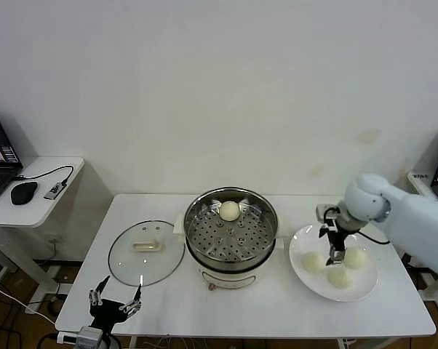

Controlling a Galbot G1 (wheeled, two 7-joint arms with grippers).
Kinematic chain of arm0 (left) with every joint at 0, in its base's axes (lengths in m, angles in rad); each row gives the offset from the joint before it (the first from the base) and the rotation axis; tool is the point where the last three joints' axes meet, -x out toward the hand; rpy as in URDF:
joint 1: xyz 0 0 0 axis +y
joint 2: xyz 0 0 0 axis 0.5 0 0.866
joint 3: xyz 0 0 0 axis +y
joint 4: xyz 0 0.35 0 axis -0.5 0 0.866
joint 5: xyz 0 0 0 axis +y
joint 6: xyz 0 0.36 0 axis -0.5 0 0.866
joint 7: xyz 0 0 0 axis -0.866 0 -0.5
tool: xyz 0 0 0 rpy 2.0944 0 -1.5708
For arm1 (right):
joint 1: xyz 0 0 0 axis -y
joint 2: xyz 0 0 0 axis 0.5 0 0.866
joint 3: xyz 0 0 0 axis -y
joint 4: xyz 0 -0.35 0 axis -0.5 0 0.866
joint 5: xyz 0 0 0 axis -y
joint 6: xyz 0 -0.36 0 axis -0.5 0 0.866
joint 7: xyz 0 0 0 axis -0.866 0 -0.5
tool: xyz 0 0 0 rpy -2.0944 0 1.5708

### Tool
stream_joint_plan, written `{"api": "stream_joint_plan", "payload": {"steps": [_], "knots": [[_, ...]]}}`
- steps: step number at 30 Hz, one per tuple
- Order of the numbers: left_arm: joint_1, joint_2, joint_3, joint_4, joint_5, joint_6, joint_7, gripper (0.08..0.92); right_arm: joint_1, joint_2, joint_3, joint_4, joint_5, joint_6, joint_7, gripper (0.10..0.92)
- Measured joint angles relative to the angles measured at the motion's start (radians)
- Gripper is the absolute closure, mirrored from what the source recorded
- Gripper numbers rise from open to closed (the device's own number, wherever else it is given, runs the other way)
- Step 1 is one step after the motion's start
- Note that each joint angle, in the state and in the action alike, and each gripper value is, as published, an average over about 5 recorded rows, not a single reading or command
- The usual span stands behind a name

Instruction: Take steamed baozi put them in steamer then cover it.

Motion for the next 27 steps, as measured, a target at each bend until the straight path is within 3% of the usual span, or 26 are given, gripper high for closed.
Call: {"api": "stream_joint_plan", "payload": {"steps": [27], "knots": [[-0.01,-0.003,-0.003,0.037,0.01,0.0,0.005,0.177,-0.166,0.118,0.124,-0.157,-0.098,0.061,0.07,0.203]]}}
